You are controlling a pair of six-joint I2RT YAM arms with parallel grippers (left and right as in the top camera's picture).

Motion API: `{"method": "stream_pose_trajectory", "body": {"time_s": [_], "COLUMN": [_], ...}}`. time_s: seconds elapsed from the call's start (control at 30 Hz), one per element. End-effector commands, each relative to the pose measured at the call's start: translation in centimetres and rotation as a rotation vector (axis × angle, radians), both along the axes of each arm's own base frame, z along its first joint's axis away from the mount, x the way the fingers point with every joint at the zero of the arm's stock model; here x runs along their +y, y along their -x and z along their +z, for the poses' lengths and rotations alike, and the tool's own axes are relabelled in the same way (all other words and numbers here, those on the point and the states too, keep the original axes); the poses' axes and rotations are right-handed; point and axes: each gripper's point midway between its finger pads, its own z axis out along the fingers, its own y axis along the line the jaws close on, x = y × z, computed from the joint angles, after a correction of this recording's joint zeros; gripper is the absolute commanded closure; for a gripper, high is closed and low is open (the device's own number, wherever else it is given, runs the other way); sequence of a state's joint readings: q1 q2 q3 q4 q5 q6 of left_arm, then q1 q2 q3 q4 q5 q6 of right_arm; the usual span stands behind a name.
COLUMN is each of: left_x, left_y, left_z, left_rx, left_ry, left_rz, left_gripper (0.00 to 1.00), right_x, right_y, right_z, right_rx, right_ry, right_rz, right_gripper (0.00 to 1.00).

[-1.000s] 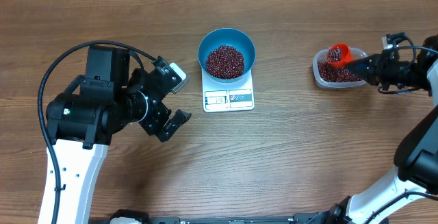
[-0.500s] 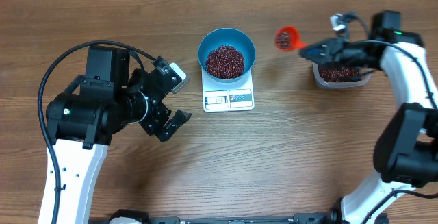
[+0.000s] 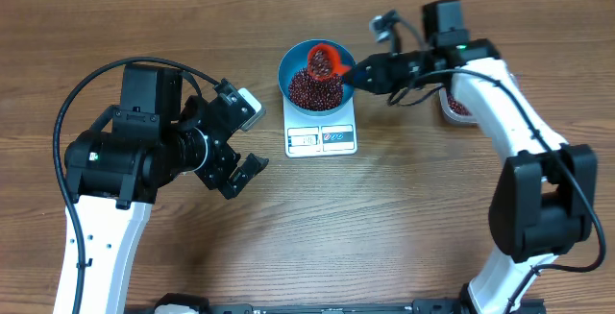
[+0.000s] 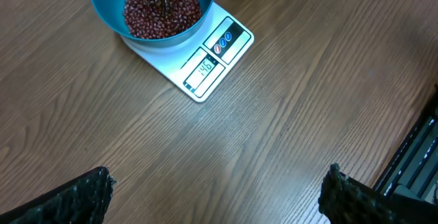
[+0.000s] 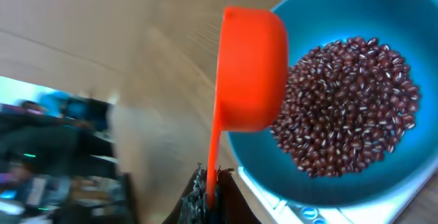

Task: Scoop item into bowl and weigh 150g on scale
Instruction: 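Tilt the red scoop to pour beans into the blue bowl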

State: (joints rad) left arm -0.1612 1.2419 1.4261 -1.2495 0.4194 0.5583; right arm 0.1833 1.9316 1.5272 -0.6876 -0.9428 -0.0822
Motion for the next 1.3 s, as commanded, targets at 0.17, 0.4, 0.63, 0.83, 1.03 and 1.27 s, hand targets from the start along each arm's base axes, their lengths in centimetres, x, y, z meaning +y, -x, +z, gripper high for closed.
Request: {"method": "stream_pose_trajectory", "body": {"time_s": [0.17,0.4,0.63,0.83,1.03,1.27], "left_x": [-0.1,-0.2,-0.1,-0.1,-0.1,-0.1], "left_y": [-0.1,-0.1,-0.1,-0.1,-0.1,-0.1], "left_z": [0.5,0.5,0.5,0.5,0.5,0.5], "left_rx": [-0.02,-0.02,-0.02,-0.02,-0.02,-0.02], "left_ry": [0.007,0.007,0.007,0.007,0.007,0.007], "left_rz": [-0.021,-0.021,-0.021,-0.021,-0.021,-0.021], "left_gripper": [0.0,0.0,0.0,0.0,0.0,0.0], "right_x": [0.8,0.9,0.9,0.9,1.1,1.3], "right_y": [-2.0,-2.1,-2.2,-2.2,-2.1,-1.8], "right_z": [0.4,0.0,0.0,0.0,0.1,0.2], "right_rx": [-0.203,-0.226,-0.228,-0.227,-0.226,-0.218], "right_ry": [0.272,0.33,0.33,0.33,0.32,0.306], "right_rz": [-0.107,-0.127,-0.129,-0.129,-0.122,-0.111], "right_gripper": [0.96,0.96,0.96,0.96,0.96,0.96]}}
